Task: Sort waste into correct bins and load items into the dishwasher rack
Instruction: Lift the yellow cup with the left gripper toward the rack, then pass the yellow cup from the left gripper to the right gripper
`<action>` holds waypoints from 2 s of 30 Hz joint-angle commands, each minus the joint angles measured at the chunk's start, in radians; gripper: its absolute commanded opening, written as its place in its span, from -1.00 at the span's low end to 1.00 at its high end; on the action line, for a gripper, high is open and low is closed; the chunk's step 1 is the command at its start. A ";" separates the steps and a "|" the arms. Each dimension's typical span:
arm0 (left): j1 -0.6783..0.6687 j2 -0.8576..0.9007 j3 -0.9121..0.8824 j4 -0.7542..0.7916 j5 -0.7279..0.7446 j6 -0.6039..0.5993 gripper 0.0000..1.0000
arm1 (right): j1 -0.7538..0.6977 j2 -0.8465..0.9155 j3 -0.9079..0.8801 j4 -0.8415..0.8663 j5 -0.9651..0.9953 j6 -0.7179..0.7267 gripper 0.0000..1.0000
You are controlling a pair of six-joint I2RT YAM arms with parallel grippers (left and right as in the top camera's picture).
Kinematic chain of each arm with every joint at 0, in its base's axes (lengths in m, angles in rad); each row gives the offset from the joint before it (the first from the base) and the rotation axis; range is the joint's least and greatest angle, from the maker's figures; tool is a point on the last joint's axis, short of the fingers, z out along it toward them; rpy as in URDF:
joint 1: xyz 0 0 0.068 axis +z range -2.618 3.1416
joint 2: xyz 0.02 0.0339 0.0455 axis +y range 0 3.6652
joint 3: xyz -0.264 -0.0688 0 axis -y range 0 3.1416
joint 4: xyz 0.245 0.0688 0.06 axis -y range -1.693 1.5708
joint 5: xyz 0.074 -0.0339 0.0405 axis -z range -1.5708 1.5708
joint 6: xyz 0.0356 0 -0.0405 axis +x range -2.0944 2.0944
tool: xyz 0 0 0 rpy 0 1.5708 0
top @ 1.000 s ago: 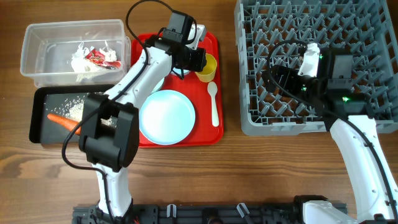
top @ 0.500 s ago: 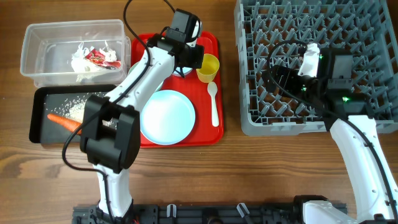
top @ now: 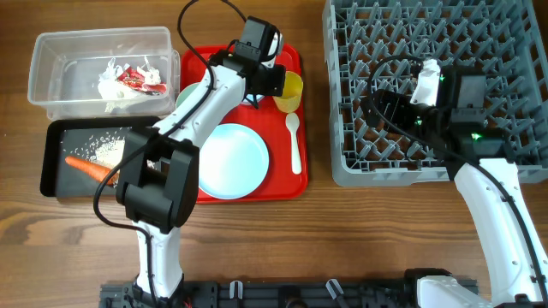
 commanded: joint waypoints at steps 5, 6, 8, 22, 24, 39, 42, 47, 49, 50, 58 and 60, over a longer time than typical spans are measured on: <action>0.037 -0.045 0.019 0.003 0.140 -0.045 -0.92 | -0.002 0.006 -0.002 0.032 -0.093 0.003 0.99; 0.059 -0.070 0.020 0.005 0.193 -0.055 -0.92 | -0.002 0.005 -0.002 0.049 -0.125 0.004 0.99; 0.106 -0.125 0.020 0.007 0.317 -0.056 -0.92 | -0.002 -0.004 -0.002 0.097 -0.203 0.004 0.99; 0.369 -0.261 0.019 0.039 1.356 -0.055 -0.92 | 0.008 0.015 -0.002 0.644 -0.710 0.001 0.99; 0.356 -0.261 0.019 0.068 1.389 -0.055 -0.92 | 0.026 0.027 -0.002 0.711 -0.742 0.002 0.99; 0.263 -0.261 0.019 0.129 1.435 -0.078 -0.92 | 0.171 0.098 -0.002 0.898 -0.738 0.038 0.88; 0.262 -0.261 0.019 0.140 1.434 -0.077 -0.92 | 0.184 0.099 -0.002 0.919 -0.738 0.055 0.73; 0.262 -0.261 0.019 0.155 1.431 -0.077 -0.92 | 0.212 0.099 -0.002 0.927 -0.719 0.054 0.60; 0.262 -0.261 0.019 0.155 1.431 -0.077 -0.92 | 0.217 0.099 -0.002 0.929 -0.717 0.054 0.50; 0.261 -0.261 0.019 0.154 1.431 -0.077 -0.92 | 0.217 0.099 -0.002 0.929 -0.715 0.055 0.46; 0.243 -0.261 0.019 0.154 1.411 -0.077 -0.83 | 0.216 0.099 -0.002 0.997 -0.712 0.053 0.28; 0.243 -0.261 0.019 0.154 1.411 -0.077 -0.74 | 0.209 0.099 -0.002 1.012 -0.712 0.054 0.28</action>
